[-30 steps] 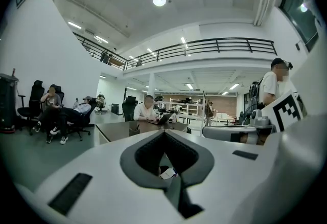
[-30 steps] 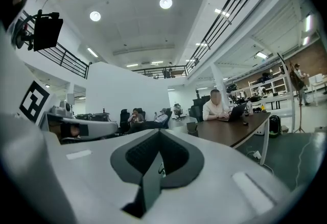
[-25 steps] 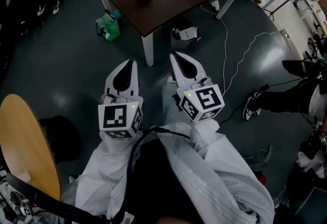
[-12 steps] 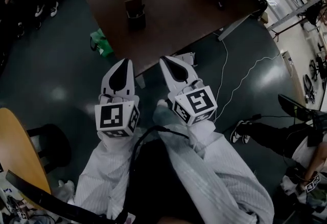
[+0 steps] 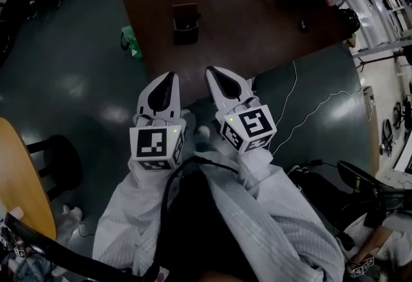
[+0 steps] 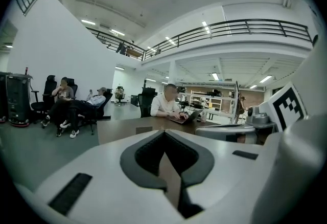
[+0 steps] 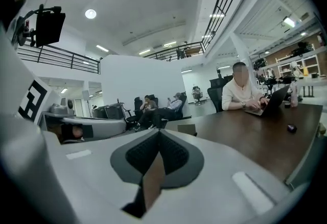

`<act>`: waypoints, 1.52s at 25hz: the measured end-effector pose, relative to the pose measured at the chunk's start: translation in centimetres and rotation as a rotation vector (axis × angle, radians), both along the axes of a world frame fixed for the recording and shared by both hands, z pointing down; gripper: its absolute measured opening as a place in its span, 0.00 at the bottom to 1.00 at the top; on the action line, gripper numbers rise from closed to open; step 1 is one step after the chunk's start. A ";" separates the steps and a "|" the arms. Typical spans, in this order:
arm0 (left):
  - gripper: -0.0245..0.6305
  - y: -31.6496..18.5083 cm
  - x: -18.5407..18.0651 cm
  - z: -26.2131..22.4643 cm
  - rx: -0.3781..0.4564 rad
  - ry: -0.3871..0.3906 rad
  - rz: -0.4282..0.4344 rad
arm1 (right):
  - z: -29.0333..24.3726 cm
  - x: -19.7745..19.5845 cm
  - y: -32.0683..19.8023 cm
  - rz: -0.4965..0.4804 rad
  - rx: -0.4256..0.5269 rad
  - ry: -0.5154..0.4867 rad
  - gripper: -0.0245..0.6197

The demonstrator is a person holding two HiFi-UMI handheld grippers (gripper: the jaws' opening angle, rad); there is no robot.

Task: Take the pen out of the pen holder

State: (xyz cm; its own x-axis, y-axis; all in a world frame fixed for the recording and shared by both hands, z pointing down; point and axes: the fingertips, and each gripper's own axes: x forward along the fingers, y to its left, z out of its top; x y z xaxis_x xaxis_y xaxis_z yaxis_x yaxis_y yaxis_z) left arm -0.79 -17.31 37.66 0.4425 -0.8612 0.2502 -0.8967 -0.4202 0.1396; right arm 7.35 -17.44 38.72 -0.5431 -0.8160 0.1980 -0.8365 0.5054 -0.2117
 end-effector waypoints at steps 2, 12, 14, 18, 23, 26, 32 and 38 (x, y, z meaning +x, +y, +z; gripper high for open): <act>0.04 -2.0 -0.1 0.9 -0.010 -0.006 0.007 | 0.8 0.0 -1.9 0.007 -0.017 0.004 0.04; 0.04 -11.5 1.3 3.4 -0.028 -0.041 0.069 | 3.1 0.9 -9.1 0.075 -0.076 0.017 0.04; 0.04 -13.2 1.9 4.3 -0.041 -0.062 0.077 | 3.9 1.4 -10.2 0.082 -0.094 0.017 0.04; 0.04 -17.0 2.9 6.3 -0.090 -0.098 0.081 | 4.7 2.1 -12.7 0.082 -0.128 0.013 0.04; 0.05 -20.4 4.3 9.1 -0.142 -0.149 0.050 | 5.5 2.9 -15.0 0.057 -0.156 0.012 0.04; 0.14 -21.1 4.6 11.1 -0.175 -0.196 0.062 | 6.1 3.0 -15.3 0.046 -0.168 0.012 0.04; 0.22 -24.2 6.5 14.0 -0.233 -0.336 0.049 | 6.9 5.1 -17.0 0.031 -0.203 0.003 0.04; 0.22 -25.3 7.1 15.1 -0.228 -0.392 -0.005 | 7.4 6.3 -17.9 0.025 -0.220 0.000 0.04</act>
State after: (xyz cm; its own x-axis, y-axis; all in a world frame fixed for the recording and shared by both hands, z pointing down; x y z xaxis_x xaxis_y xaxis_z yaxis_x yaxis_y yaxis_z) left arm 6.35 -42.66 52.72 0.2725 -0.7664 0.5816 -0.9023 -0.4135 -0.1221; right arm 13.69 -35.34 46.15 -0.5232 -0.7663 0.3729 -0.8482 0.4258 -0.3151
